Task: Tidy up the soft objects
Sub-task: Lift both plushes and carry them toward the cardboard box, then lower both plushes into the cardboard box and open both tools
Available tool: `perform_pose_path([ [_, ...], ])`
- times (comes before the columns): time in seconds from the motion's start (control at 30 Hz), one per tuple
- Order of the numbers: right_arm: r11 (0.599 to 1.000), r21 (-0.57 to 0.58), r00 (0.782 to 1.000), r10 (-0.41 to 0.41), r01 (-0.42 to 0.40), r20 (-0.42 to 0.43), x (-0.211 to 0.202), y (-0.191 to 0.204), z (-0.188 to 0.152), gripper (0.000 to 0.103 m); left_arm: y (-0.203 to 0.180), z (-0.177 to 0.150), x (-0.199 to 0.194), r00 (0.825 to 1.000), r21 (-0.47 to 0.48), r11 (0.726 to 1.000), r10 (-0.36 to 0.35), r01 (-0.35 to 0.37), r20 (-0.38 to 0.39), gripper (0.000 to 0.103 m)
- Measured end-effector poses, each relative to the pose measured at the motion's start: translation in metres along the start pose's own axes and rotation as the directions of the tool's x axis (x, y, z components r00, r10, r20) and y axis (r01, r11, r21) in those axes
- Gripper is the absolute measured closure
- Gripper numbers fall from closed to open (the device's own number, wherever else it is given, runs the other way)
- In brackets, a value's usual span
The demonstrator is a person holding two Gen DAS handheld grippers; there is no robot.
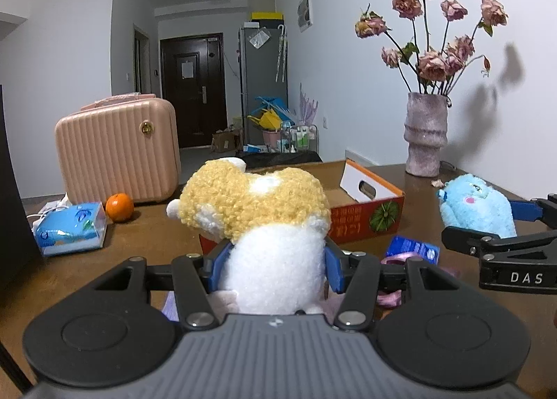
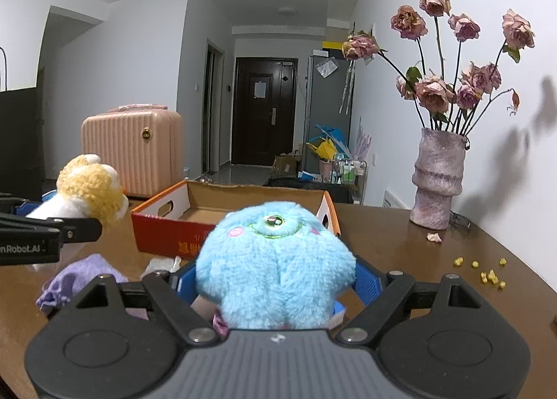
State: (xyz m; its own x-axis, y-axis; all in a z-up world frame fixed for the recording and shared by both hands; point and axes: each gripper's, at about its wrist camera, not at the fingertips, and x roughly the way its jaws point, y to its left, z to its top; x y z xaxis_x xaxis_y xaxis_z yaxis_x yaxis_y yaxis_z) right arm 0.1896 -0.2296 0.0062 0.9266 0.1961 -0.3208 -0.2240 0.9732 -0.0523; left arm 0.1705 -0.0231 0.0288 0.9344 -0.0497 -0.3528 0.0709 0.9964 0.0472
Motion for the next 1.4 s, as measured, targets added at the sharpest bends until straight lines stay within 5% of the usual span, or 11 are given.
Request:
perform_pose_path([
  [0.87,1.0,0.008,0.999,0.016,-0.016,0.05,0.095,-0.003,0.061,0.018,0.001,0.06,0.087,0.996,-0.094,0.992,0.082,-0.078,0.034,0.048],
  [1.4,1.0,-0.004,1.0,0.015,-0.015,-0.011,0.167,-0.014,0.078,0.018,0.009,0.077,0.158,0.992,-0.112,0.986,0.124,-0.123,-0.001,0.048],
])
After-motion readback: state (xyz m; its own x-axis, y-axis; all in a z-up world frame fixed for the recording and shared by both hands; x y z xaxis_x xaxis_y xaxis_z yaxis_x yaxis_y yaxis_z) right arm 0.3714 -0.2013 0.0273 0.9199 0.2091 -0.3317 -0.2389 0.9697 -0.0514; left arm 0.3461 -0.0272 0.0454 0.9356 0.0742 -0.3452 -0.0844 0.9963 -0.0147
